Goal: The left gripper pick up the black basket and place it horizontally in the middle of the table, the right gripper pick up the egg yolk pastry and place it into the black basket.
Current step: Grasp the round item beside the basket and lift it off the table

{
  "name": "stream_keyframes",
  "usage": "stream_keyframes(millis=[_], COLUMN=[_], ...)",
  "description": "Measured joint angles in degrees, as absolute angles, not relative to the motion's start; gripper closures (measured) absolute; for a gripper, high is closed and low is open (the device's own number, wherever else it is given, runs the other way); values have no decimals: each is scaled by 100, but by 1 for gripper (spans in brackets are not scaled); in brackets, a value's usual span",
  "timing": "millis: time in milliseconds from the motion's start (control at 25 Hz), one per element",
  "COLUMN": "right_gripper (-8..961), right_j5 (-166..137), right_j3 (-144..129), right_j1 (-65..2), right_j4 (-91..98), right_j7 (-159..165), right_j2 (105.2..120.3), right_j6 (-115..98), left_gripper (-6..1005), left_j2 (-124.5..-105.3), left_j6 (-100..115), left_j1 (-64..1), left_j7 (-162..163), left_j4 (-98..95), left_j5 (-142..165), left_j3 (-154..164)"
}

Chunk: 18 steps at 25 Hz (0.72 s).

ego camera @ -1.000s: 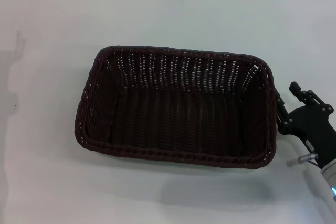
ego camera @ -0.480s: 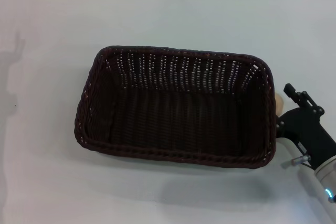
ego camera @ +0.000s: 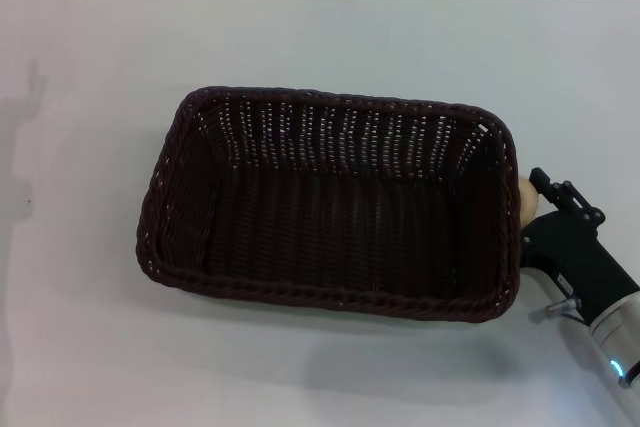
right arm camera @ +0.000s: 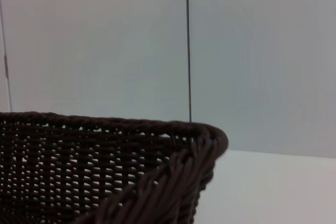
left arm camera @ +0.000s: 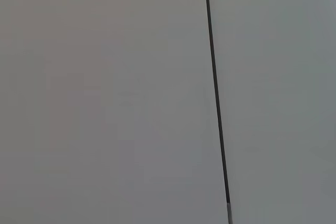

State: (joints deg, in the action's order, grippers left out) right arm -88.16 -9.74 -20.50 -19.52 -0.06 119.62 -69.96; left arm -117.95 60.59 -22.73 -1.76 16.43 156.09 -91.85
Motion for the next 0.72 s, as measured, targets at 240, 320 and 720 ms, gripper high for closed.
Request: stream_keyframes(millis=[240, 320, 720], right_gripper=[413, 431, 676], right_j5=[-8814, -8809, -8779], right_j3=[-930, -920, -891], right_j1=[-2038, -2032, -1907], right_j4=[-1949, -1948, -1929], right_j7=[0, -6, -11], right_j2=[11952, 11952, 11953], right_j6=[-6925, -6926, -7248], left_gripper=[165, 165, 165], left_j2=[-11799, -11801, -11800], left_j6=[6070, 6071, 6074], left_j1=[-2259, -2259, -2250], left_j7=[-176, -176, -176], left_j4=[1644, 1645, 1652], left_j5=[15609, 15610, 15611], left_j3=[-9163, -9160, -9121])
